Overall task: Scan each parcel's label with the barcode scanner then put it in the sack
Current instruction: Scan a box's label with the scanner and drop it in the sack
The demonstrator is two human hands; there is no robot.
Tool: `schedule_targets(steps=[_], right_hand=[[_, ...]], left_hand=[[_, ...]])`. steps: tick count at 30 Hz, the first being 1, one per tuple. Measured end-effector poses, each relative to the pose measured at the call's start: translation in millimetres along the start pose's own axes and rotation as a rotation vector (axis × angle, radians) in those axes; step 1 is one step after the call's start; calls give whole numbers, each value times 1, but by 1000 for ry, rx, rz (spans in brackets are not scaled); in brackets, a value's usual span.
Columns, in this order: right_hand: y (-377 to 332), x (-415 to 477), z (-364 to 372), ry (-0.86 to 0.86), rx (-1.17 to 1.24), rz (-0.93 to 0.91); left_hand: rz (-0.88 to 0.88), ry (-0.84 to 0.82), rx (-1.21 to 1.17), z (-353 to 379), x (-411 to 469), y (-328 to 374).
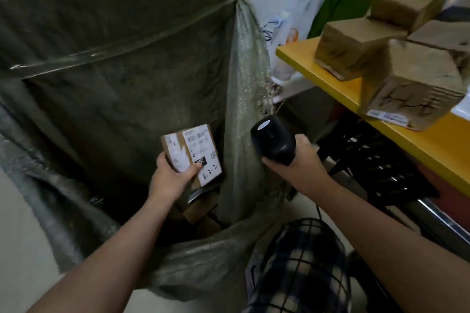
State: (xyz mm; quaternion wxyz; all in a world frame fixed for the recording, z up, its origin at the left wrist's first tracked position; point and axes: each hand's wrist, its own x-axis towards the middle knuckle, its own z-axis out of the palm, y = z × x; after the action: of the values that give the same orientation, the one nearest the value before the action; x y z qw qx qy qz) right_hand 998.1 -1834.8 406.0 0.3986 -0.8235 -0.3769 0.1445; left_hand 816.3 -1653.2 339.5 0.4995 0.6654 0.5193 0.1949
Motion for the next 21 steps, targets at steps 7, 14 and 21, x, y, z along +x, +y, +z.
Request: schedule_targets(steps=[7, 14, 21], right_hand=[[38, 22, 68, -3, 321, 119], [35, 25, 79, 76, 197, 106], [30, -24, 3, 89, -42, 128]], left_hand=[[-28, -386, -239, 50, 24, 7], [-5, -376, 23, 25, 57, -6], [-69, -203, 576, 61, 65, -34]])
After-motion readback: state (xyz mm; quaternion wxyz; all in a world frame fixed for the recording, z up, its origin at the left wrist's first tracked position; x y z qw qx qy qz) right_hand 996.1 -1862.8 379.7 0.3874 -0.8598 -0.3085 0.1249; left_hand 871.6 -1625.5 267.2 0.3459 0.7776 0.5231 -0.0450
